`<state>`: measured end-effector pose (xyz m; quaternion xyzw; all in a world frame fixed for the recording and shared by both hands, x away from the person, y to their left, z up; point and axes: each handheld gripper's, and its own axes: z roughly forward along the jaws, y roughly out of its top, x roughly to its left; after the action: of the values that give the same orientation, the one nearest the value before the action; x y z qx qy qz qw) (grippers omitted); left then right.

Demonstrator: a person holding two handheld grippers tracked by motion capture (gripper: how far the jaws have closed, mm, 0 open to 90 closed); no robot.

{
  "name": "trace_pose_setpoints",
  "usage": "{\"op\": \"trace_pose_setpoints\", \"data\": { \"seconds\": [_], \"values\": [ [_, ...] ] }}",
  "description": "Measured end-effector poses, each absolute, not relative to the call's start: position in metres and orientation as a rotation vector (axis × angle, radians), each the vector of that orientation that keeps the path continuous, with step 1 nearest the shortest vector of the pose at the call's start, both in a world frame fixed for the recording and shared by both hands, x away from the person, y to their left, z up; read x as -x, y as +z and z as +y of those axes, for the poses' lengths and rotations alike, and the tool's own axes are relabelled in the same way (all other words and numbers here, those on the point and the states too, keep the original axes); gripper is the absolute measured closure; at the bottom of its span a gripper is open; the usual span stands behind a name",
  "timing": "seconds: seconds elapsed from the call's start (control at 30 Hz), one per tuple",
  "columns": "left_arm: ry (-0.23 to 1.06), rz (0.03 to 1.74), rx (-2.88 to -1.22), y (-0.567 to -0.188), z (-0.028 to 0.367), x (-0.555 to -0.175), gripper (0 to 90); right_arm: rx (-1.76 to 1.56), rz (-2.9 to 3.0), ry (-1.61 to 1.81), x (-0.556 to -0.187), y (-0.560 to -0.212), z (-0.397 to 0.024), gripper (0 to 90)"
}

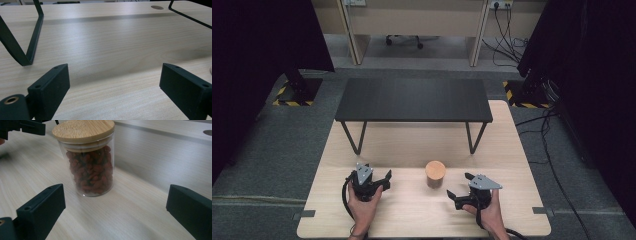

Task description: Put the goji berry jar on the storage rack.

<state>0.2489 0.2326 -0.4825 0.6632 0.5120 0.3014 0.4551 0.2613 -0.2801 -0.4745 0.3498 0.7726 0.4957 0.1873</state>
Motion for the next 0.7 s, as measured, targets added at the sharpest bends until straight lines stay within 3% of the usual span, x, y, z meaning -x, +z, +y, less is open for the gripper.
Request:
{"op": "trace_pose_setpoints", "data": {
  "seconds": [0.7],
  "values": [
    [0.743, 1.258, -1.637, -0.483, 0.233, -0.249, 8.6, -0.925, 2.257, 1.405, -0.301, -0.472, -0.232, 4.1]
  ]
}}
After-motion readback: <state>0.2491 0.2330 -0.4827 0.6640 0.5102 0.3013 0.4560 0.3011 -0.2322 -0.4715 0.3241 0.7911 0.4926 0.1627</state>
